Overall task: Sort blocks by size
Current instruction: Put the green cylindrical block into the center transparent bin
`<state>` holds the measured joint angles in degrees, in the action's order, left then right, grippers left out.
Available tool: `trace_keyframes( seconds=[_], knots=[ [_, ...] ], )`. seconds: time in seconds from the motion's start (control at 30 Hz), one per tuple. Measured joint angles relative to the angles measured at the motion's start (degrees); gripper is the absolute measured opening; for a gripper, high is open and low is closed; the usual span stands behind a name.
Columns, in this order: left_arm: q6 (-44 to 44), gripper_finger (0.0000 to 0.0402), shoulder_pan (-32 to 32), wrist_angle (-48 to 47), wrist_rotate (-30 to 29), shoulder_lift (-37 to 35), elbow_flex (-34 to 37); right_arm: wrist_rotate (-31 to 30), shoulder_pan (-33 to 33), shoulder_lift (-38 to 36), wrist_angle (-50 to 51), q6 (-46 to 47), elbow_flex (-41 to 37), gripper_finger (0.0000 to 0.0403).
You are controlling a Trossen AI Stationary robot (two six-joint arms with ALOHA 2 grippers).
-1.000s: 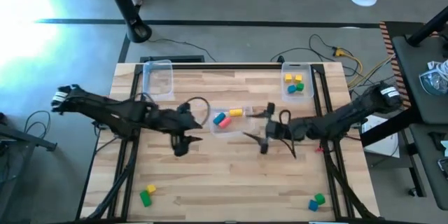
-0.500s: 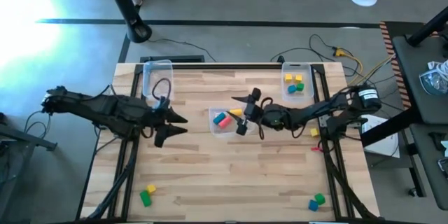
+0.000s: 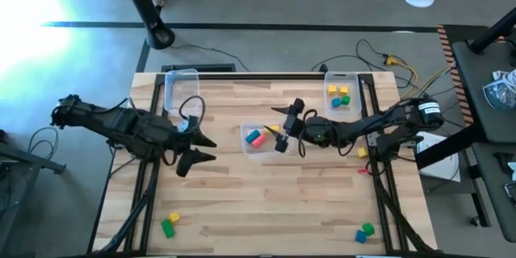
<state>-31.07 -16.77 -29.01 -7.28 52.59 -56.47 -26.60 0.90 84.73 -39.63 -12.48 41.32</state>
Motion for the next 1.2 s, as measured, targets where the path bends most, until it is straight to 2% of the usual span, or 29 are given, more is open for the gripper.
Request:
trace_keyframes(
  seconds=[0.13,0.2,0.33,0.53,0.7,0.8,0.9,1.0,1.13,1.2],
  knots=[
    [1.68,0.0213,0.01,-10.38,-5.13,-0.21,-0.57,0.05,2.33,-0.37,0.37,-3.22,-0.14,0.0327],
    [3.43,0.0215,0.03,-12.63,-6.75,-0.88,0.10,0.06,3.53,-0.57,0.85,-4.73,-0.35,0.0333],
    [6.71,0.0216,0.03,-13.20,-7.00,-2.82,2.48,0.04,4.75,-1.41,2.27,-6.17,-0.35,0.0340],
    [10.92,0.0217,0.03,-13.60,-11.22,-5.44,7.65,-0.88,3.55,-3.88,3.96,-6.50,-0.35,0.0342],
    [10.41,0.0217,0.02,-10.83,-18.18,-7.60,12.89,-0.77,1.70,-9.73,7.19,-10.48,-0.35,0.0337],
    [12.23,0.0217,0.19,-2.18,-23.97,-9.39,16.93,0.10,-2.56,-13.34,9.17,-12.75,-0.35,0.0334],
    [18.65,0.0217,1.68,8.69,-25.08,-10.95,21.26,0.87,-8.69,-14.98,9.63,-13.69,-0.92,0.0329],
    [24.27,0.0217,5.72,16.62,-25.23,-12.55,23.79,7.24,-16.09,-14.30,9.68,-12.12,-1.27,0.0321],
    [27.53,0.0217,14.70,16.82,-24.80,-14.42,25.52,16.82,-25.02,-10.13,5.17,-6.89,-1.27,0.0308],
    [29.14,0.0217,19.23,16.83,-22.48,-15.19,26.04,17.97,-27.96,-7.54,1.42,-5.87,-1.15,0.0302]
  ],
)
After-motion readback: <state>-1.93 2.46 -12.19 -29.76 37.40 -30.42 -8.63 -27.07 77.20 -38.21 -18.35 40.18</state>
